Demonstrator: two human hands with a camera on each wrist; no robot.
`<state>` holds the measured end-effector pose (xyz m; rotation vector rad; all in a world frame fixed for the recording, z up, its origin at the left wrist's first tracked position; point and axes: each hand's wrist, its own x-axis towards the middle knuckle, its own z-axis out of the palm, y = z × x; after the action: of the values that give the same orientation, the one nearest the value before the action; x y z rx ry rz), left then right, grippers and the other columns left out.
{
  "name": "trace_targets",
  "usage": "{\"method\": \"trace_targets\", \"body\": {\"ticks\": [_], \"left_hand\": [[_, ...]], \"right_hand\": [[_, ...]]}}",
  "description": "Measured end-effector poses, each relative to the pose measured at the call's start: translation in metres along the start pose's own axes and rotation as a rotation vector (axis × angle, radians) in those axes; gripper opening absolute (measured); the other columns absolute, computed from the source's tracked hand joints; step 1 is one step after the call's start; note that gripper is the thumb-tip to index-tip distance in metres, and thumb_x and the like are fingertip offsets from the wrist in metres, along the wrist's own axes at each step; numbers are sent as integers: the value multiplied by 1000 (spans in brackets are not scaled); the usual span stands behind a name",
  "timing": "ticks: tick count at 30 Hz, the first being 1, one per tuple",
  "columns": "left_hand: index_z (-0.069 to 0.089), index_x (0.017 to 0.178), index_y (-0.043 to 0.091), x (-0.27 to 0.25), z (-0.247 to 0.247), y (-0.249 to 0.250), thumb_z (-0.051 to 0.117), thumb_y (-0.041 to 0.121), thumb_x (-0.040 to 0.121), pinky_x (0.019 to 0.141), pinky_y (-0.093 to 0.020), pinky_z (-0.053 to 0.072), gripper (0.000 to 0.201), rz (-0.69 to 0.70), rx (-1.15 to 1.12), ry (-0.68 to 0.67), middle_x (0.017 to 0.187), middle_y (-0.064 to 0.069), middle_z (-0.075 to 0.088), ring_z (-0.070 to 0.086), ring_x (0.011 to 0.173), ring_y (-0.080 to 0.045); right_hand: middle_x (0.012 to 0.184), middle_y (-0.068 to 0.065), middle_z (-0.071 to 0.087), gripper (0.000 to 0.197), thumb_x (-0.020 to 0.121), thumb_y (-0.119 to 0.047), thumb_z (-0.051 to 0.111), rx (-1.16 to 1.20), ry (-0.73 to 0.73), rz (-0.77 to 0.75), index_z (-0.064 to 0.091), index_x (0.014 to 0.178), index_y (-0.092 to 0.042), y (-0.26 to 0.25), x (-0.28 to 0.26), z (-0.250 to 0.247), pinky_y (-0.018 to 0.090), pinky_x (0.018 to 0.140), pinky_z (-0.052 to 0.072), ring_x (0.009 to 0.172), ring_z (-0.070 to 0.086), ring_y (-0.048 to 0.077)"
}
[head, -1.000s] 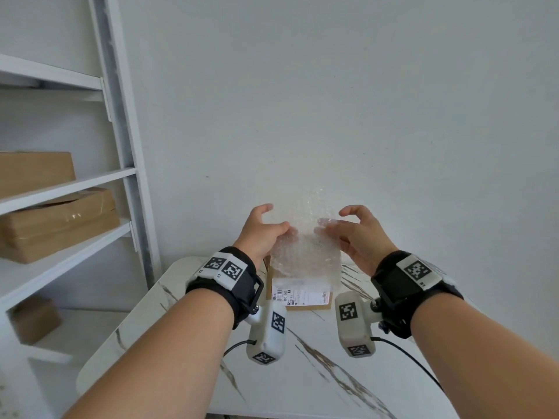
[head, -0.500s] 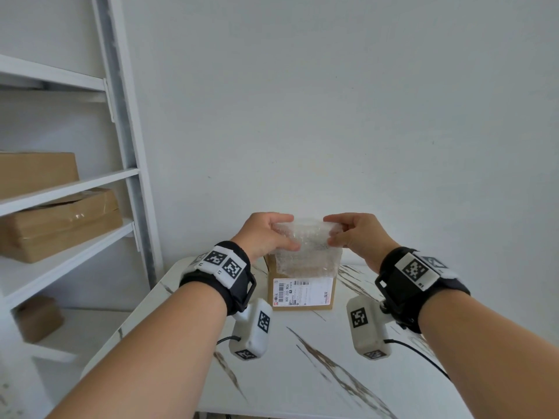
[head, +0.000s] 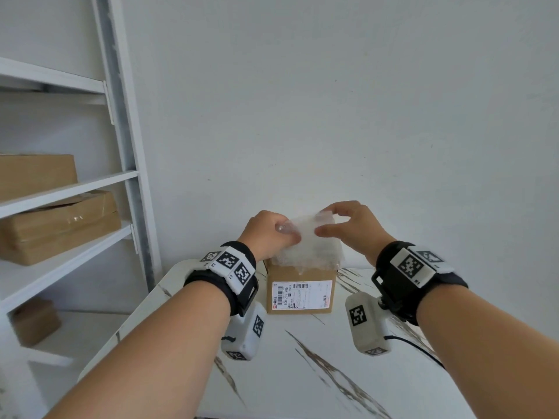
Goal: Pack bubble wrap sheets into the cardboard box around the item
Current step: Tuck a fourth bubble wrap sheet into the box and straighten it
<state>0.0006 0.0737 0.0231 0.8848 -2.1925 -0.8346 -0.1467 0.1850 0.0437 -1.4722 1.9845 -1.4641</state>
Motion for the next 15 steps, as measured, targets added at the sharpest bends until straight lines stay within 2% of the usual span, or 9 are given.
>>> {"method": "trace_targets", "body": {"ticks": [2,3,5,6,8,9,11,13,15], "left_hand": [[72,91,3,2,-4,-2,76,21,80,77,-31,55,21,-46,-193,-24,86,-7,72,68,82,-21],[72,98,4,3,-5,-3,76,24,81,84,-32,56,26,-64,-264,-40,94,-7,73,69,88,-21],[72,102,7,8,-7,-5,72,38,83,92,-35,54,36,-87,-337,-36,101,-6,73,69,97,-20],[72,102,10,12,-7,-7,66,47,85,95,-36,52,41,-100,-355,-14,103,-4,72,67,101,-20],[74,103,17,21,-8,-13,52,53,91,96,-32,45,43,-140,-369,48,109,3,68,61,104,-15],[74,105,19,26,-8,-18,49,48,94,94,-30,41,40,-159,-361,84,112,5,66,58,105,-13],[74,105,17,36,-6,-31,50,26,96,91,-24,37,27,-175,-295,118,117,3,65,55,109,-12],[74,105,17,47,1,-46,53,8,91,91,-21,37,26,-197,-188,67,121,1,66,56,117,-15],[71,111,17,55,10,-56,57,2,86,94,-22,39,32,-247,-91,-27,127,-2,62,53,123,-18]], "right_hand": [[102,-4,66,50,63,-23,84,46,-63,51,66,109,-11,3,8,-1,29,85,51,92,62,15],[103,1,67,50,63,-23,83,65,-67,66,67,107,-8,7,12,-2,34,90,49,95,62,20],[90,11,64,24,72,-12,77,139,1,60,68,92,-1,13,20,-5,37,81,46,86,58,24],[88,13,65,12,78,-8,72,168,51,65,68,88,-3,14,23,-7,38,81,48,83,60,26],[97,7,68,10,87,-2,61,249,118,65,65,93,-9,15,29,-11,39,85,53,86,68,25],[101,4,68,13,89,0,57,289,143,58,63,97,-9,14,33,-13,39,85,55,86,69,23],[99,0,68,16,90,1,54,277,210,31,64,98,-9,18,44,-15,36,80,58,82,68,21],[87,2,69,15,88,-2,58,190,267,-7,68,90,-14,21,54,-15,35,76,58,78,67,22],[81,7,71,14,86,-7,63,122,267,-30,71,84,-18,23,63,-12,36,76,58,78,68,23]]}}
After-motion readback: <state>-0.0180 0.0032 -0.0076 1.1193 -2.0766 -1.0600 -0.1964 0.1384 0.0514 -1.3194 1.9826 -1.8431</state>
